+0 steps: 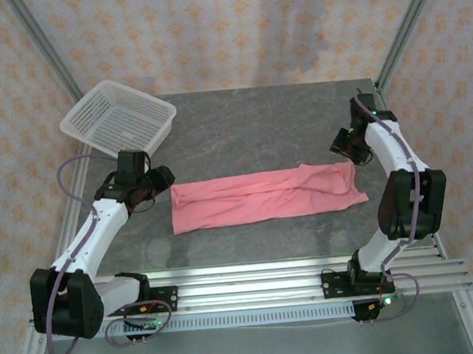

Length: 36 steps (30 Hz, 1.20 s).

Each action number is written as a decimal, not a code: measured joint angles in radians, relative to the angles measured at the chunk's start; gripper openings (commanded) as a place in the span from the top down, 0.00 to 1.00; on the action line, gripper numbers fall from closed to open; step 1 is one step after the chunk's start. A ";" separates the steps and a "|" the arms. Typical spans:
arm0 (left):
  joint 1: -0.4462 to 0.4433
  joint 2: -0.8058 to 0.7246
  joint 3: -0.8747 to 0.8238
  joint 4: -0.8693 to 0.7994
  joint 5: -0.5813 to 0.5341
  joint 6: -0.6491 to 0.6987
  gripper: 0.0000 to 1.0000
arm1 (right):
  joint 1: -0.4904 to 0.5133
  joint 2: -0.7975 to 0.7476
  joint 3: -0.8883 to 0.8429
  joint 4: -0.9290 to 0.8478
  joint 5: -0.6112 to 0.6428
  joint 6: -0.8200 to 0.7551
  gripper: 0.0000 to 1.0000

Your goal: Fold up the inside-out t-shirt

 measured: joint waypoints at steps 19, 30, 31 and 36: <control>-0.053 0.049 -0.029 -0.019 -0.008 -0.024 0.52 | 0.048 -0.048 -0.163 -0.009 -0.054 -0.035 0.98; -0.059 0.064 -0.026 -0.021 -0.009 -0.023 0.52 | 0.048 -0.044 -0.097 -0.031 -0.014 -0.051 0.38; -0.059 0.067 -0.026 -0.023 -0.009 -0.023 0.52 | 0.048 -0.013 -0.064 -0.024 -0.012 -0.059 0.37; -0.059 0.069 -0.026 -0.031 -0.007 -0.022 0.52 | 0.048 0.143 0.029 -0.005 -0.026 -0.087 0.42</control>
